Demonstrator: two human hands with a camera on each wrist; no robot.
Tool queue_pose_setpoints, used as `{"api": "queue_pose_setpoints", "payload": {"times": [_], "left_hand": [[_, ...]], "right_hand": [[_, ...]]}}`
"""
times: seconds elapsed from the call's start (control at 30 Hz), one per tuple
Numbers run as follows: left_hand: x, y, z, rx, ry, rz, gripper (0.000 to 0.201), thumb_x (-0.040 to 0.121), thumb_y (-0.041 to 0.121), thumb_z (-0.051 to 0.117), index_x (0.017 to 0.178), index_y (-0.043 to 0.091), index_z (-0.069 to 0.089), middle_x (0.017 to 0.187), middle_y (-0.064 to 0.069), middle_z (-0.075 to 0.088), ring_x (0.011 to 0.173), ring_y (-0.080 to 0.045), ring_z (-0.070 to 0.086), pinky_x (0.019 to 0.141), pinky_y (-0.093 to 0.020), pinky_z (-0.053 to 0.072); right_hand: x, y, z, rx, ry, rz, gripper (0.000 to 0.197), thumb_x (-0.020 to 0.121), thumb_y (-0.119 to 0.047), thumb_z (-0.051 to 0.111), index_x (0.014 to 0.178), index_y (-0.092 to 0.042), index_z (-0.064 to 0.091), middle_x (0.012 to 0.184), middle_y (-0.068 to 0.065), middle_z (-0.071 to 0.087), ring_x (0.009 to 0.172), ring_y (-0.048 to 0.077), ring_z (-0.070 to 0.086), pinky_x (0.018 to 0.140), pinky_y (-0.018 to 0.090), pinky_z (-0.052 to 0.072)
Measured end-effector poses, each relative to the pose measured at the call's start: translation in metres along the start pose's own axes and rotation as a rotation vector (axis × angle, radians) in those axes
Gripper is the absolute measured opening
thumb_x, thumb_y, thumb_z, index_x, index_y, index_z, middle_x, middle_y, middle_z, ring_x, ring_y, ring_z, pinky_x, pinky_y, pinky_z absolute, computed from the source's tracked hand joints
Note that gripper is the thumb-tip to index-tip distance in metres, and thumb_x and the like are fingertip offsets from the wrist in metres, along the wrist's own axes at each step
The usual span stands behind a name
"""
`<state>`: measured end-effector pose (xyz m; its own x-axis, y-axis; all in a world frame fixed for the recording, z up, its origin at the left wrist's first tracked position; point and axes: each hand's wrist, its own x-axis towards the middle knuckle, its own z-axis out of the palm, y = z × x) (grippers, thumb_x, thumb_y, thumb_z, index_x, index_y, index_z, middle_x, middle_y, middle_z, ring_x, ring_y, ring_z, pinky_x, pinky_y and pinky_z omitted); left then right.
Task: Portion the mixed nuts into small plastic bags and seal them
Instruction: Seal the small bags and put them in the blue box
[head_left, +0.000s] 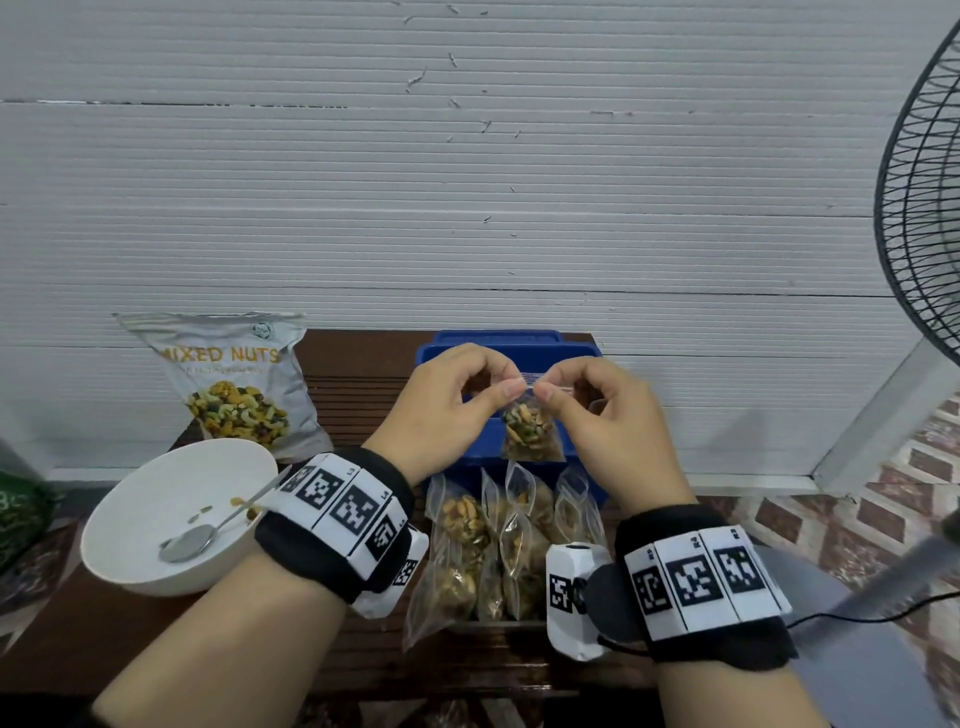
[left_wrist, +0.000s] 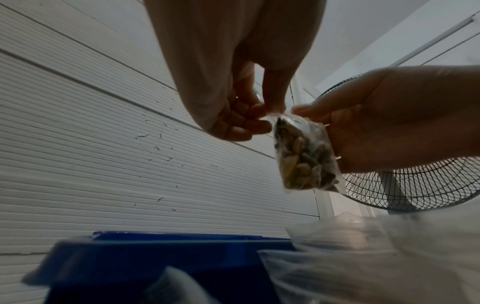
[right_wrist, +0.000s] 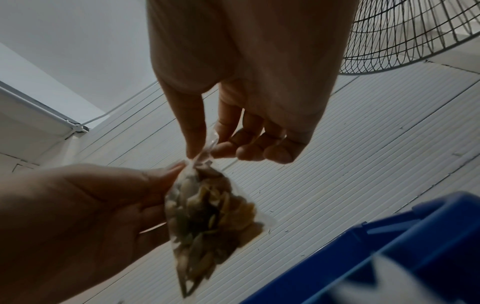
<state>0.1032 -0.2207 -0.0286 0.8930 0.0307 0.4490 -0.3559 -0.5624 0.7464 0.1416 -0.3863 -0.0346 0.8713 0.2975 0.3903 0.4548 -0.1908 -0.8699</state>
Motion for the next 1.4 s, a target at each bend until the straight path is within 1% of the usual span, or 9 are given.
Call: {"api": "queue_pose_setpoints", "payload": {"times": [0.33, 0.5, 0.67, 0.77, 0.87, 1.03, 1.13, 1.23, 1.4], "left_hand": [[-0.002, 0.005, 0.000, -0.237, 0.062, -0.134, 0.016, 0.088, 0.009, 0.066, 0.090, 0.023, 0.059, 0.083, 0.004, 0.063, 0.081, -0.010, 0.065, 0.081, -0.024, 0.054], [-0.001, 0.003, 0.001, -0.261, 0.088, -0.121, 0.021, 0.086, 0.005, 0.067, 0.090, 0.023, 0.057, 0.082, 0.004, 0.062, 0.079, -0.006, 0.063, 0.080, -0.022, 0.052], [0.000, 0.006, -0.005, -0.304, 0.116, -0.122, 0.017, 0.086, 0.008, 0.067, 0.093, 0.021, 0.059, 0.084, 0.003, 0.065, 0.082, -0.006, 0.065, 0.083, -0.020, 0.053], [0.003, 0.006, -0.011, -0.354, 0.120, -0.149, 0.010, 0.088, 0.014, 0.065, 0.096, 0.018, 0.061, 0.088, -0.002, 0.069, 0.085, -0.011, 0.069, 0.083, -0.021, 0.054], [0.007, -0.005, -0.021, -0.287, 0.179, -0.251, 0.004, 0.092, 0.017, 0.062, 0.095, 0.018, 0.062, 0.090, 0.002, 0.071, 0.083, -0.005, 0.068, 0.080, -0.018, 0.052], [0.015, -0.046, -0.039, -0.044, 0.252, -0.454, 0.005, 0.093, 0.021, 0.061, 0.091, 0.024, 0.065, 0.098, 0.006, 0.067, 0.096, -0.013, 0.062, 0.080, -0.022, 0.047], [0.020, -0.064, -0.041, 0.103, 0.200, -0.551, 0.015, 0.096, 0.026, 0.056, 0.108, 0.020, 0.064, 0.109, 0.008, 0.060, 0.091, -0.004, 0.052, 0.073, -0.018, 0.037], [0.029, -0.081, -0.038, 0.160, 0.132, -0.589, 0.036, 0.099, 0.029, 0.051, 0.131, 0.015, 0.054, 0.128, 0.003, 0.054, 0.102, -0.008, 0.047, 0.086, -0.021, 0.034], [0.043, -0.108, -0.029, 0.109, 0.037, -0.640, 0.060, 0.099, 0.035, 0.049, 0.151, 0.016, 0.026, 0.153, -0.006, 0.034, 0.135, -0.024, 0.039, 0.110, -0.038, 0.035]], "right_hand": [[-0.002, -0.005, 0.000, 0.002, 0.000, 0.013, 0.008, 0.084, -0.022, 0.070, 0.079, -0.027, 0.067, 0.085, -0.005, 0.064, 0.081, 0.010, 0.058, 0.071, 0.023, 0.044], [0.000, -0.004, 0.001, -0.061, -0.004, -0.036, 0.013, 0.084, -0.015, 0.070, 0.077, -0.025, 0.066, 0.078, -0.010, 0.060, 0.073, 0.002, 0.052, 0.069, 0.018, 0.039], [0.005, -0.015, -0.002, -0.104, -0.038, -0.038, 0.009, 0.086, -0.017, 0.067, 0.081, -0.024, 0.068, 0.081, -0.007, 0.064, 0.079, 0.007, 0.057, 0.074, 0.024, 0.045], [0.013, -0.025, -0.007, -0.173, -0.055, -0.059, 0.011, 0.087, -0.014, 0.066, 0.080, -0.022, 0.066, 0.076, -0.008, 0.063, 0.072, 0.001, 0.055, 0.068, 0.016, 0.042], [0.024, -0.033, -0.017, -0.249, -0.088, -0.035, 0.012, 0.089, -0.013, 0.064, 0.079, -0.021, 0.064, 0.070, -0.010, 0.060, 0.065, -0.002, 0.052, 0.059, 0.008, 0.038], [0.060, -0.040, -0.036, -0.468, -0.198, 0.019, 0.012, 0.091, -0.013, 0.060, 0.080, -0.019, 0.061, 0.077, -0.005, 0.062, 0.071, 0.008, 0.054, 0.059, 0.014, 0.038], [0.087, -0.040, -0.043, -0.596, -0.312, 0.029, 0.019, 0.092, -0.008, 0.057, 0.079, -0.021, 0.056, 0.081, -0.002, 0.064, 0.071, 0.007, 0.056, 0.062, 0.016, 0.042], [0.115, -0.029, -0.040, -0.761, -0.437, 0.046, 0.014, 0.092, -0.007, 0.056, 0.084, -0.019, 0.057, 0.087, 0.002, 0.065, 0.079, 0.018, 0.061, 0.066, 0.026, 0.050], [0.148, 0.008, -0.017, -0.999, -0.679, 0.053, 0.017, 0.088, -0.001, 0.057, 0.089, -0.018, 0.057, 0.085, -0.001, 0.059, 0.082, 0.018, 0.055, 0.063, 0.024, 0.040]]}}
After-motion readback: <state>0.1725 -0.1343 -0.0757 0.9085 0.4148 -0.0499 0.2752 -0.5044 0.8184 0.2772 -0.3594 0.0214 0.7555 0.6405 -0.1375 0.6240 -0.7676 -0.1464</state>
